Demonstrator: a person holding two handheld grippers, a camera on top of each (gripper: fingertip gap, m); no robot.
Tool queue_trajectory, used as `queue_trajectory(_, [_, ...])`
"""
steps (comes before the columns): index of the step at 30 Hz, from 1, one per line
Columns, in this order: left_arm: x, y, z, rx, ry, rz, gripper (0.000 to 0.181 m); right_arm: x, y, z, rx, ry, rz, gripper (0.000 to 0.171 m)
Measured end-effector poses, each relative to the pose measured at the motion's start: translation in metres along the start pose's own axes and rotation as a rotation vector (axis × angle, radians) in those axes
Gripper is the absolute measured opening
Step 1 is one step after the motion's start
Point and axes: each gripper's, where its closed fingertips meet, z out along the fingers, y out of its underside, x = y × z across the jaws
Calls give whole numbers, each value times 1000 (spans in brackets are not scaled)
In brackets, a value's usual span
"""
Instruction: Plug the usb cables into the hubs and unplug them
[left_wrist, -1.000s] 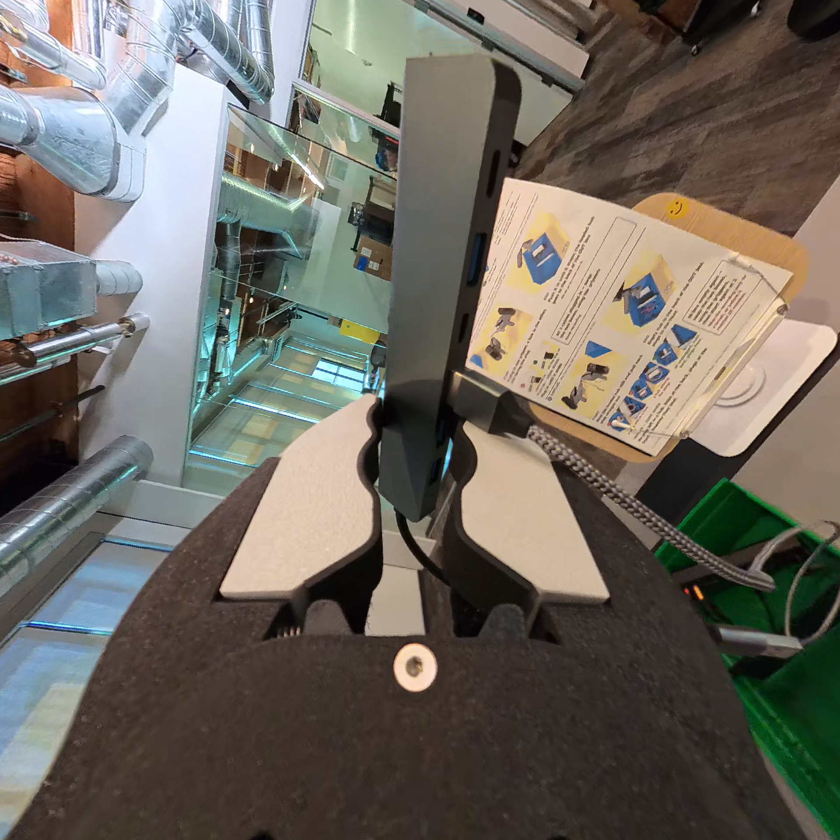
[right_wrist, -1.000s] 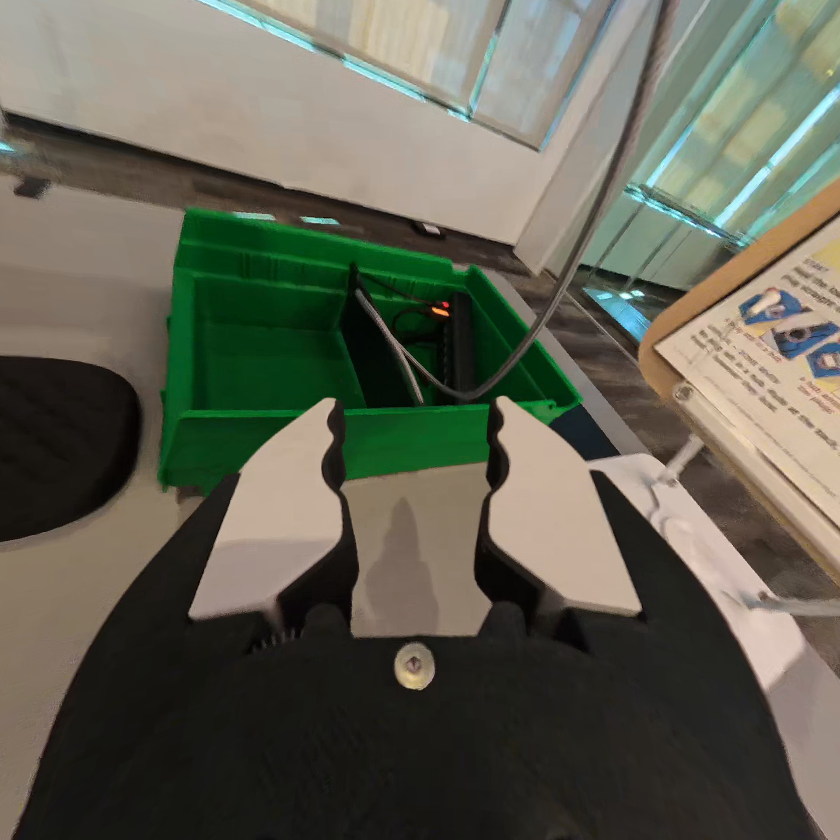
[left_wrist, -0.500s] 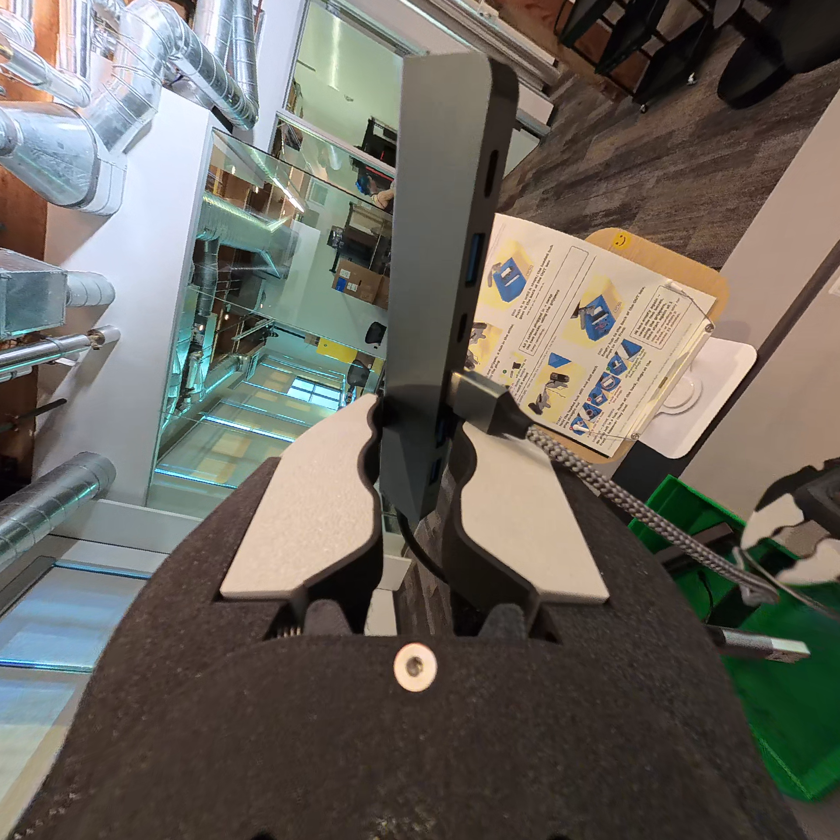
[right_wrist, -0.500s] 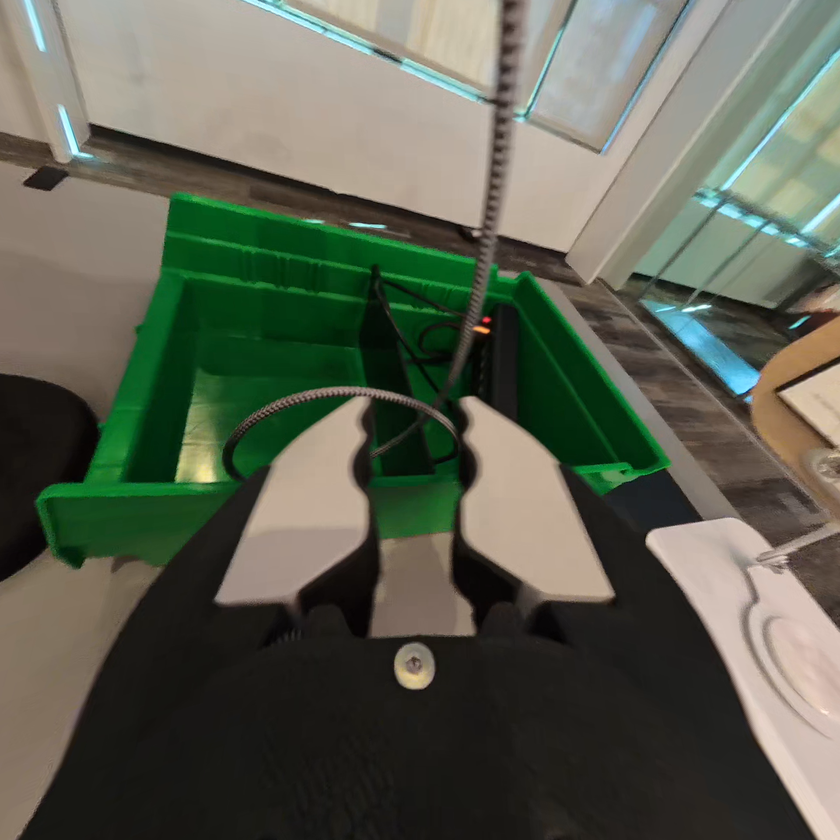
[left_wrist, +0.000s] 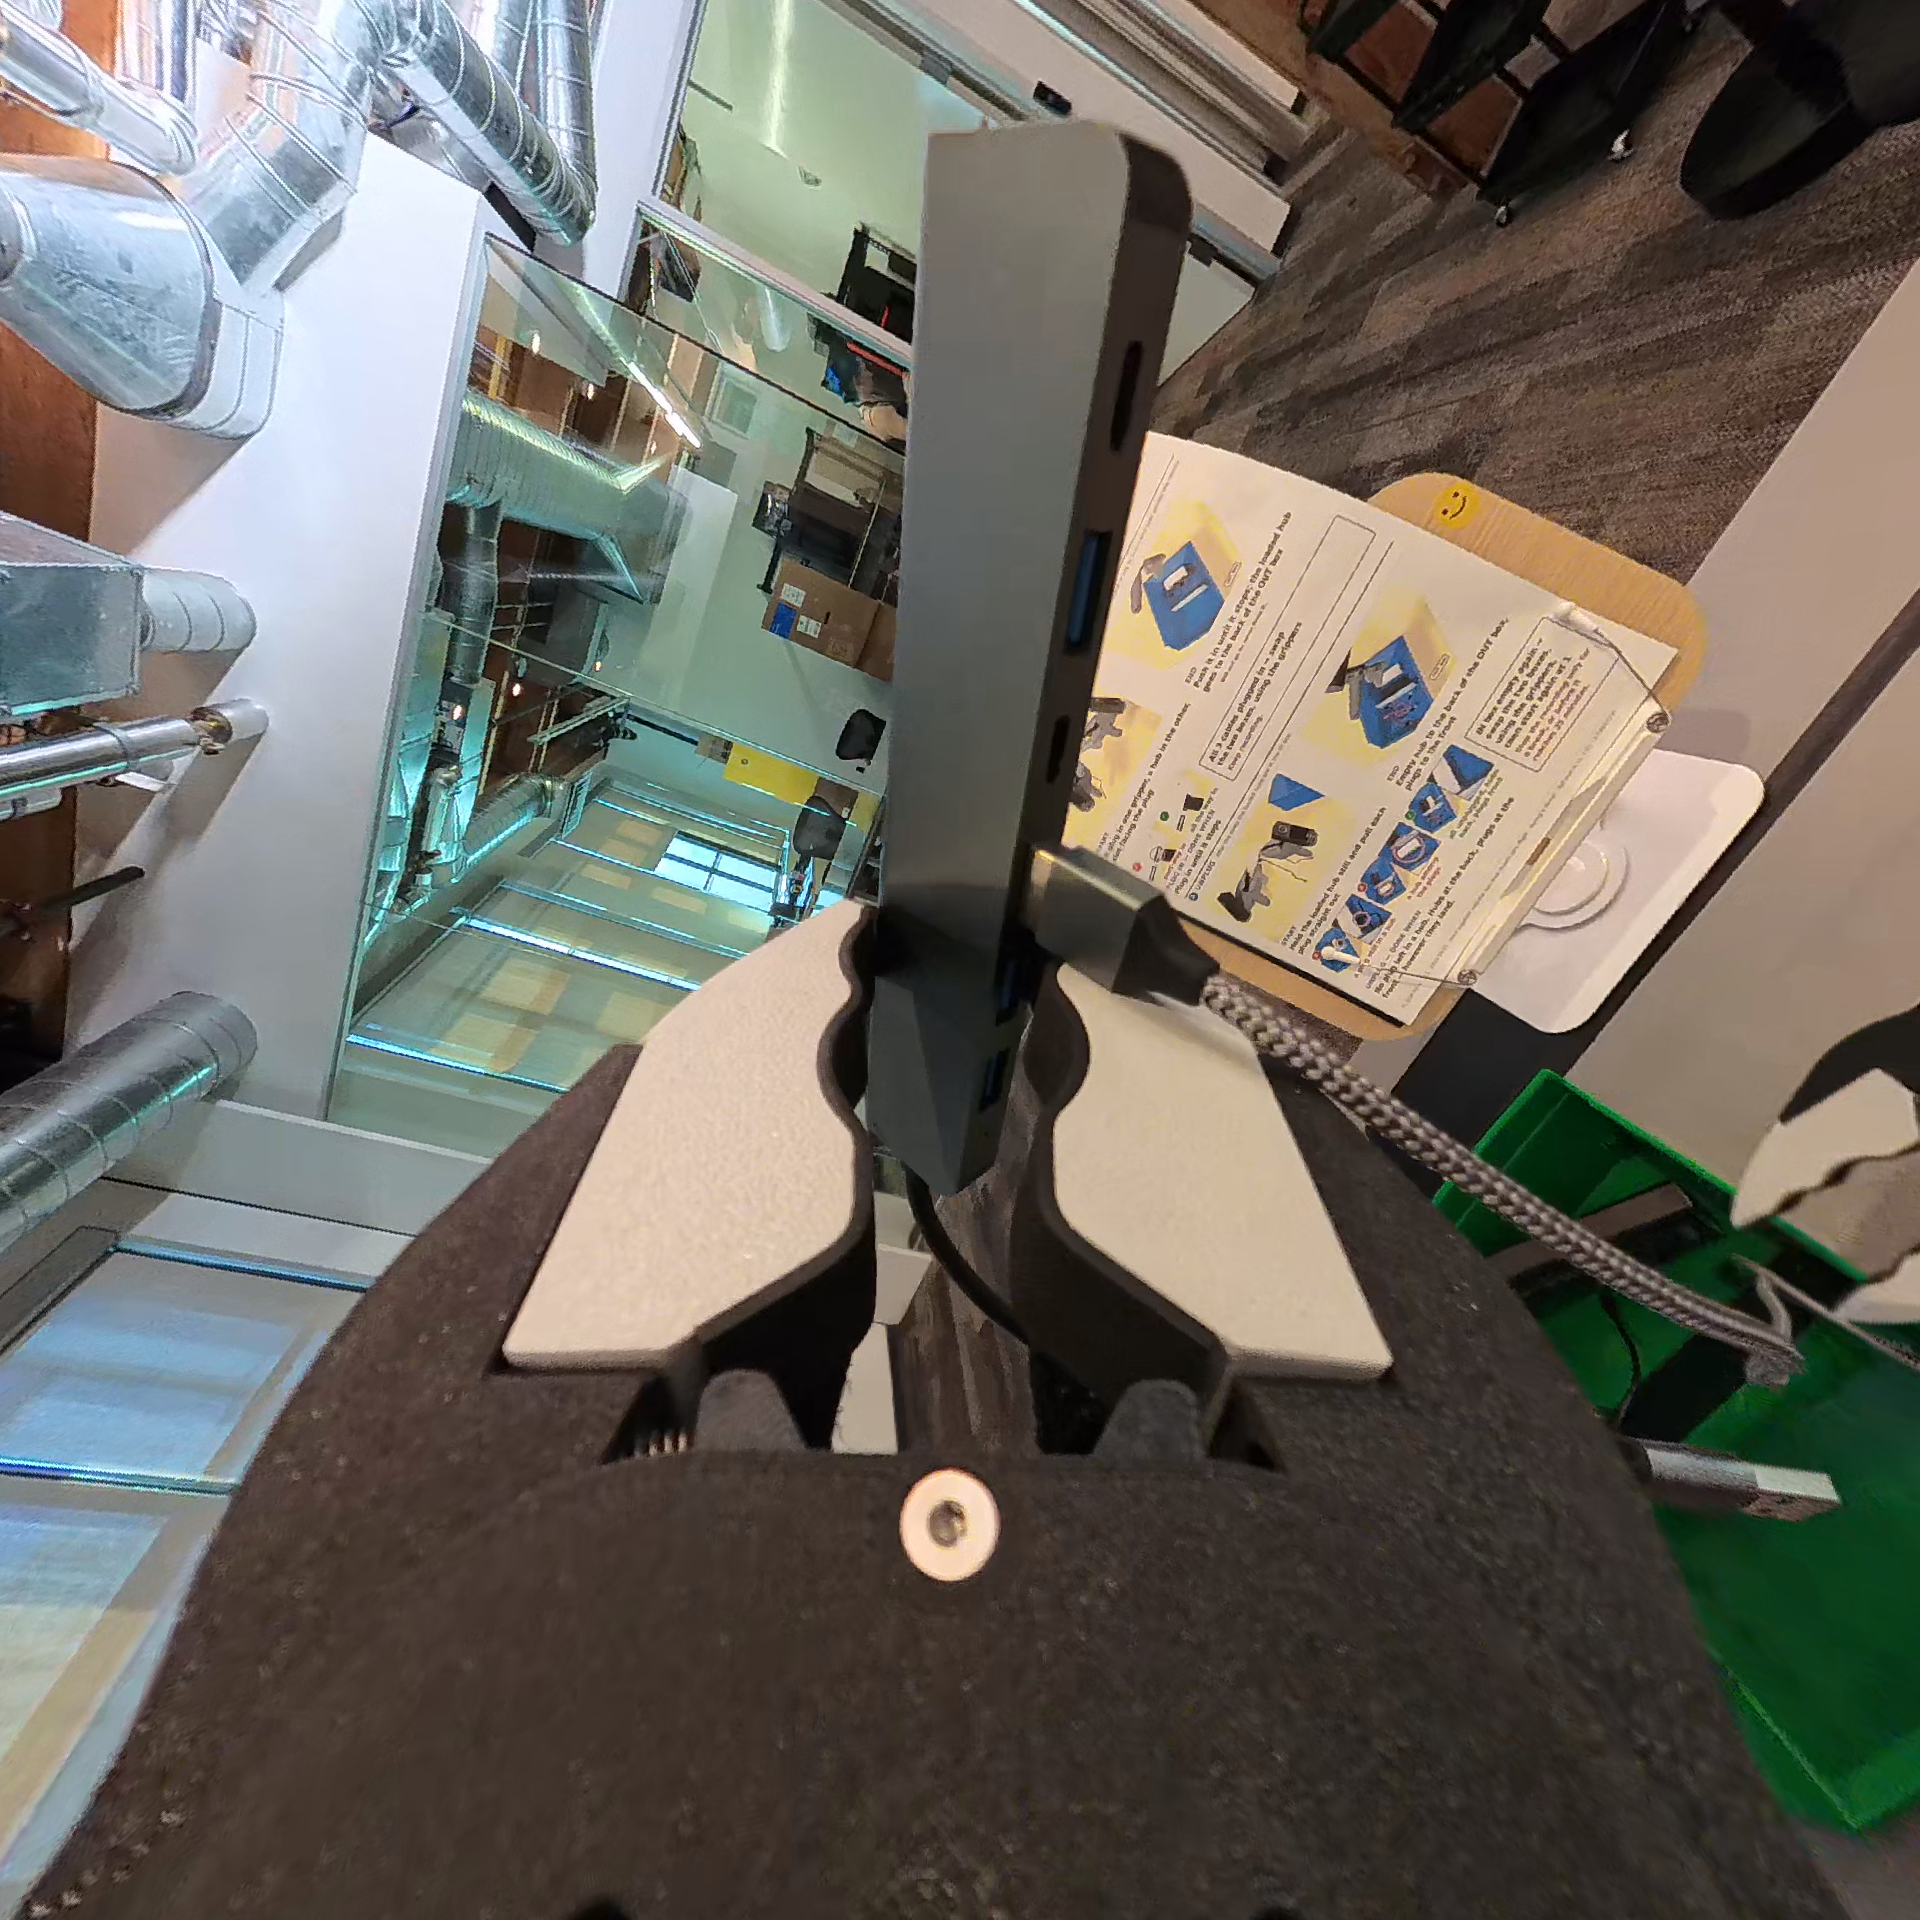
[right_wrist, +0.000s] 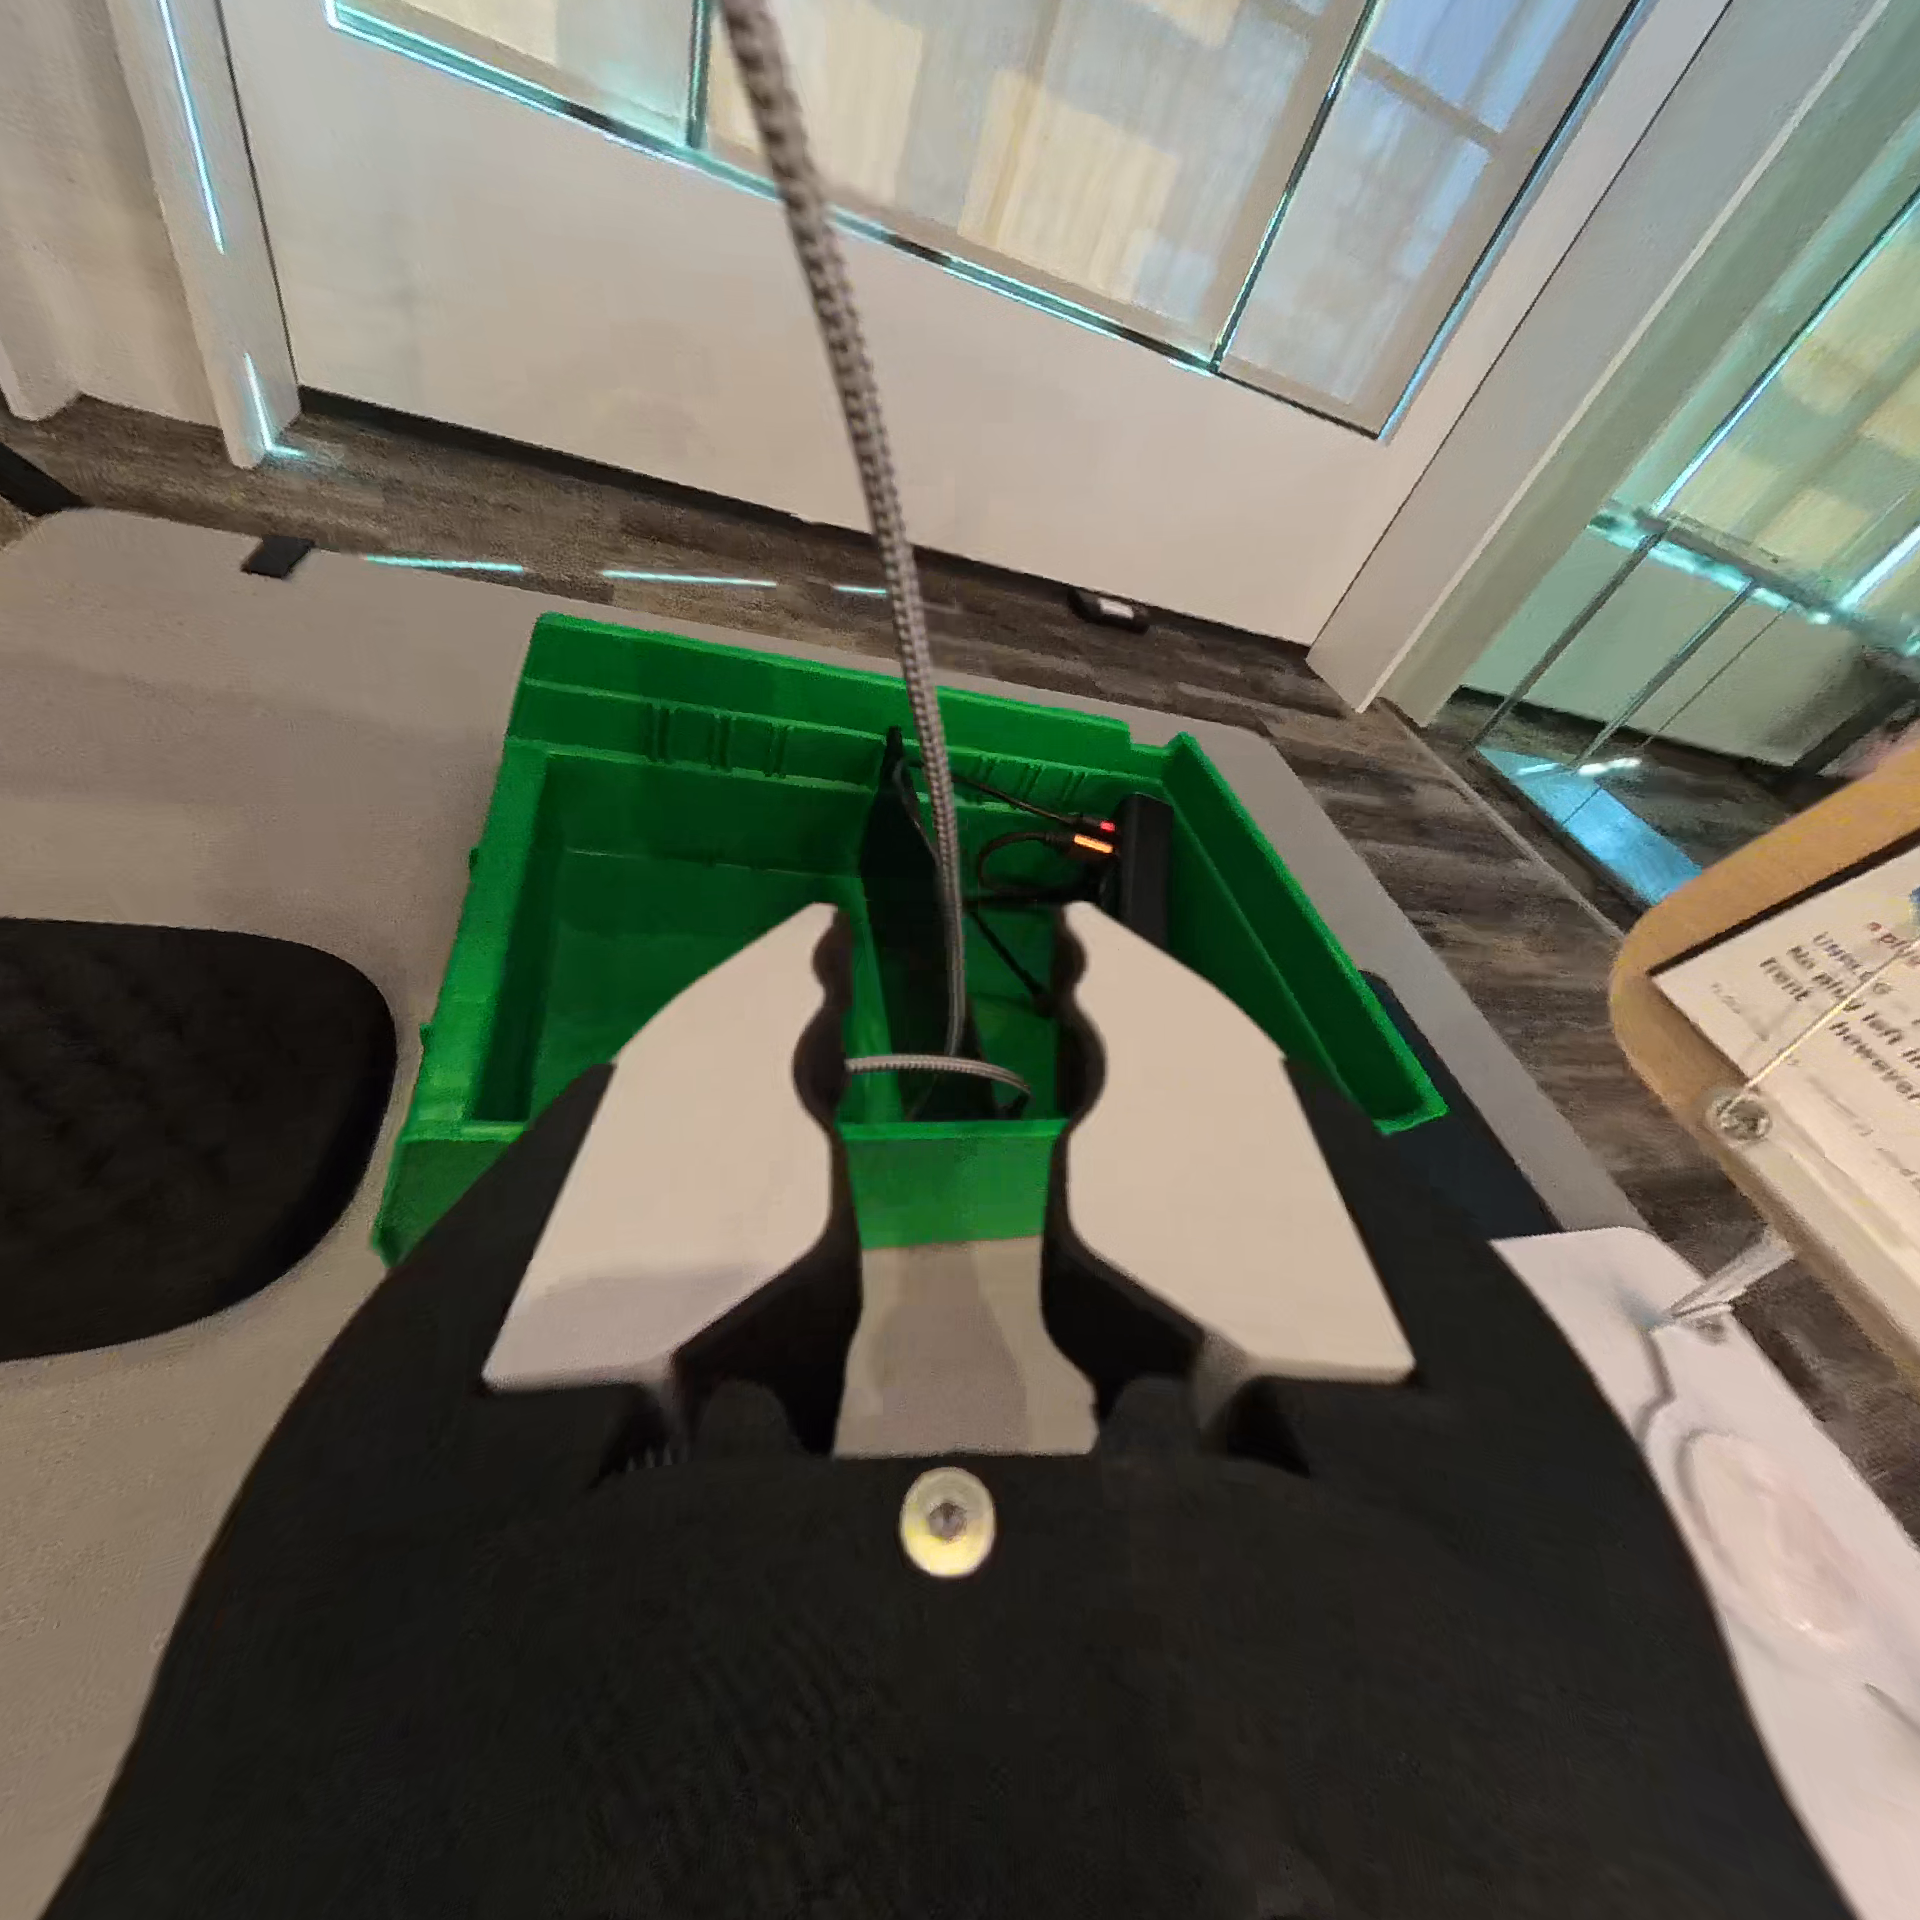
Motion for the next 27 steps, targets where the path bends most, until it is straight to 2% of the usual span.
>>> queue_trajectory(2, [5, -2, -1, 4, 10, 9, 26, 1, 11, 11, -28, -1, 118, 51])
queue_trajectory(4, [10, -8, -2, 22, 20, 10, 26, -7, 15, 24, -11, -33, 202, 52])
queue_trajectory(6, [14, -14, -3, 37, 35, 3, 26, -8, 29, 36, -76, -2, 163, 38])
queue_trajectory(7, [13, -16, -3, 37, 35, 3, 26, -2, 40, 38, -142, 59, 100, 5])
queue_trajectory(10, [4, -16, -4, 18, 6, 13, 26, 13, 34, 24, -187, 148, 7, 4])
queue_trajectory(12, [0, -16, -6, 20, 3, -6, 26, 29, -5, -4, -71, 204, 46, 4])
queue_trajectory(15, [-3, -19, -12, 50, -2, -23, 25, 52, -68, -67, 118, 272, 104, 4])
queue_trajectory(17, [-2, -20, -15, 59, -4, -22, 24, 70, -96, -116, 217, 376, 93, 4])
queue_trajectory(19, [0, -19, -14, 51, 1, -25, 24, 79, -111, -151, 267, 395, 117, 4])
queue_trajectory(20, [1, -18, -13, 43, 5, -28, 23, 79, -106, -158, 225, 357, 148, 4])
queue_trajectory(22, [6, -14, -9, 25, 14, -38, 23, 70, -74, -152, 31, 221, 218, 4])
queue_trajectory(24, [14, -9, -2, 9, 25, -49, 23, 58, -32, -140, -139, 93, 263, 4])
queue_trajectory(27, [35, 4, 14, -35, 59, -54, 22, 19, 43, -129, -447, -203, 400, 6])
